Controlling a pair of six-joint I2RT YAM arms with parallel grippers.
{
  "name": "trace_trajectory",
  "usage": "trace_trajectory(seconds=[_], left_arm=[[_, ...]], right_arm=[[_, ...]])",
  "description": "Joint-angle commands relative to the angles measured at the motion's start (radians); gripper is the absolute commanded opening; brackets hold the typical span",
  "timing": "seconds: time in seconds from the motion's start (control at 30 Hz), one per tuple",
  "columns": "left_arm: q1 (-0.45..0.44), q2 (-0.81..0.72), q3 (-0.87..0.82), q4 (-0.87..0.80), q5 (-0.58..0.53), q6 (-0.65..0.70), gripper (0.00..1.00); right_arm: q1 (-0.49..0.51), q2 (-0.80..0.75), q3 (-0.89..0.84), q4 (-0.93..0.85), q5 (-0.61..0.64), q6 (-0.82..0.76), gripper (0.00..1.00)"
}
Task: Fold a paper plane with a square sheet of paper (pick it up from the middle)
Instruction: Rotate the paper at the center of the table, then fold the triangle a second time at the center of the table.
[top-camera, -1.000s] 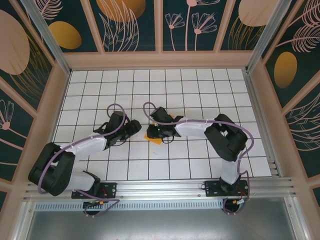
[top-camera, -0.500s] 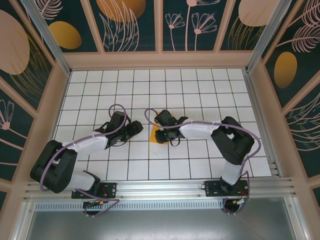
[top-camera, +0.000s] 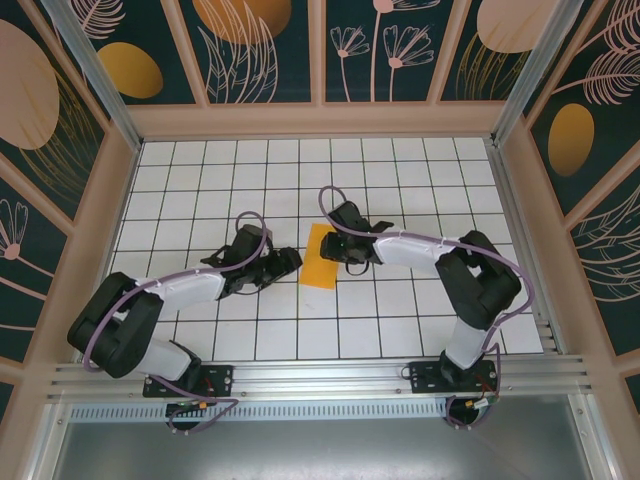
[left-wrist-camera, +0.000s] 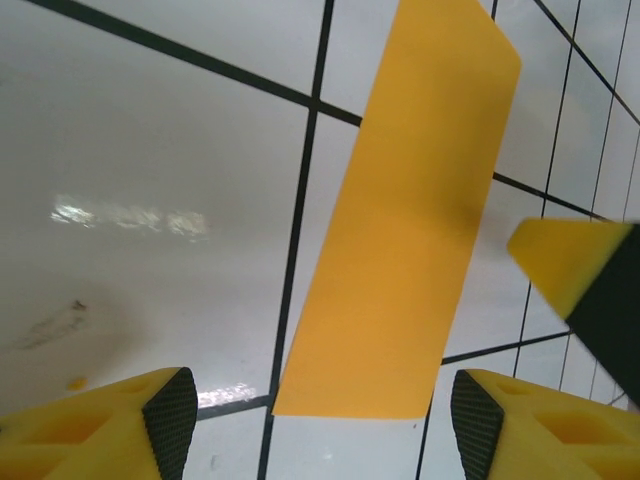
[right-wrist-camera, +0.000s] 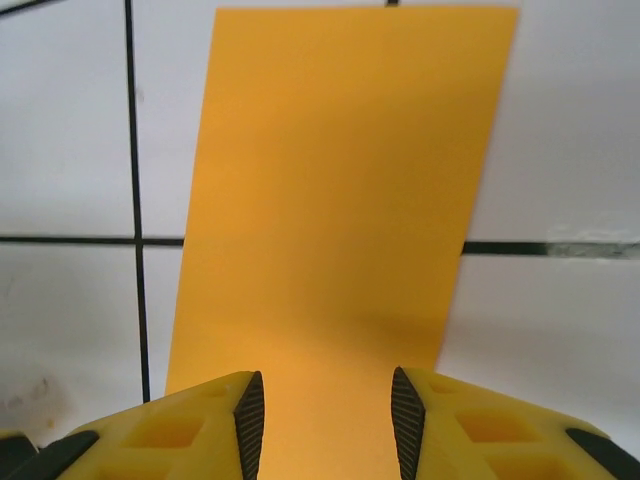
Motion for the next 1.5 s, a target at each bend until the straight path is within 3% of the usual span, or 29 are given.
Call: trace_trajectory(seconds=[0.0, 0.13, 0.9, 1.13, 1.47], left_arm=[[-0.007, 0.02, 0.005, 0.058, 0.053, -0.028, 0.7], [-0.012, 0.05, 0.014, 0.085, 0.081, -0.036, 0.71], [-0.031, 0.139, 0.056, 0.108, 0.177, -0.027, 0.71], [-0.031, 0.141, 0.044, 0.214, 0.253, -0.063, 0.63], [-0.032, 0.145, 0.055, 0.313, 0.271, -0.089, 0.54]], right_arm=[[-0.017, 0.034, -0.007, 0.034, -0.065, 0.046, 0.42], [-0.032, 0.064, -0.016, 0.049, -0.124, 0.04, 0.41], [-0.104, 0.091, -0.116, 0.079, -0.161, 0.078, 0.37], [-0.108, 0.095, -0.115, 0.076, -0.161, 0.076, 0.37], [-0.109, 0.101, -0.109, 0.073, -0.182, 0.061, 0.35]])
